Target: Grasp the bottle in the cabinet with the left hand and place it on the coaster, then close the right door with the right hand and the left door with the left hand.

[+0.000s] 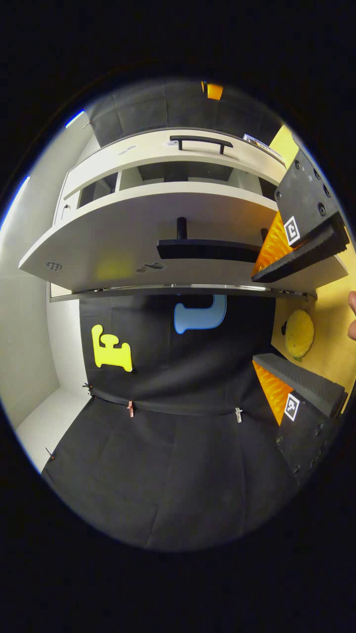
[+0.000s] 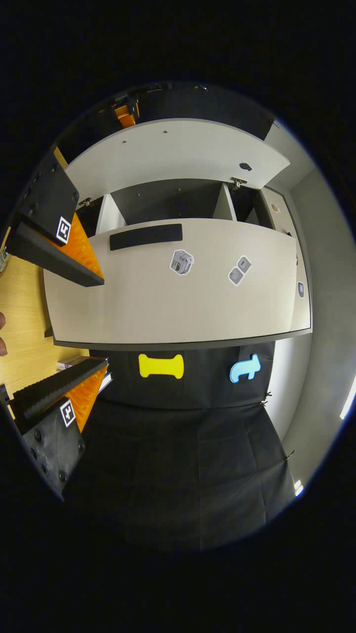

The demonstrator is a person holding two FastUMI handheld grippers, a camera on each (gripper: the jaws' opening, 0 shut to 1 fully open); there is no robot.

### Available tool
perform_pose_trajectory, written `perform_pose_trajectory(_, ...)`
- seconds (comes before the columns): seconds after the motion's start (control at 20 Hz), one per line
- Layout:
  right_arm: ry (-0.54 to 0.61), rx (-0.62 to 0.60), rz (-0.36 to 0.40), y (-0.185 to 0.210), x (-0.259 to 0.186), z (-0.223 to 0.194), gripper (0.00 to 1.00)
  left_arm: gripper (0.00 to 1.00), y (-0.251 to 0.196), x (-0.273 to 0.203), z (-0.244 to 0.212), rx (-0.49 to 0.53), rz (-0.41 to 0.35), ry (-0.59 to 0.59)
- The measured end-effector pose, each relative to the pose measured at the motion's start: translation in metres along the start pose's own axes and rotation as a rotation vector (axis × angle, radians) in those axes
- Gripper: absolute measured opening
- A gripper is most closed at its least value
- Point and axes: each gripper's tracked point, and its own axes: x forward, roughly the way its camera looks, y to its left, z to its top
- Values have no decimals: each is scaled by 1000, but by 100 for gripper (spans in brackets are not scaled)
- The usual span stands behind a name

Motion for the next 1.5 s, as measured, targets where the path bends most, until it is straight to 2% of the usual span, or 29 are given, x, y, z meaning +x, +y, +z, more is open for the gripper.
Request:
perform_pose_trajectory(0.05,1,1,0,-2,-1,0,97,93,-8,-2,0,-8,-4,1)
perform_pose_trajectory(0.25,7,3,6,-9,-1,-3,98,93,-40,-1,-3,-33,-48,13)
perform_pose_trajectory(0.3,8,3,6,-10,-1,-3,98,89,-50,0,-3,-34,-60,15)
perform_pose_trajectory(0.45,7,15,2,-17,0,-1,98,89,-84,4,-4,-28,-102,15)
perform_pose_trajectory(0.55,4,31,1,-21,0,0,98,89,-107,6,-4,-29,-131,11)
perform_pose_trajectory(0.6,3,35,2,-22,-1,0,98,93,-115,8,-4,-27,-146,12)
perform_pose_trajectory(0.7,8,29,6,-23,-1,0,98,90,-135,13,-6,-21,-168,20)
perform_pose_trajectory(0.75,10,26,7,-24,-2,1,98,94,-141,16,-8,-17,-168,16)
perform_pose_trajectory(0.8,8,25,9,-25,-2,1,98,96,-146,19,-8,-15,-168,13)
perform_pose_trajectory(0.85,6,26,11,-26,-2,3,98,90,-151,21,-8,-18,-168,13)
perform_pose_trajectory(1.0,11,27,14,-29,-2,2,97,90,-164,27,-8,-20,-167,17)
perform_pose_trajectory(1.05,14,27,15,-30,-2,1,97,93,-167,29,-9,-15,-166,18)
perform_pose_trajectory(1.1,16,28,16,-31,-2,0,98,90,-170,30,-9,-11,-166,17)
perform_pose_trajectory(1.5,21,23,33,-29,-4,-1,98,90,-181,43,-6,7,-187,15)
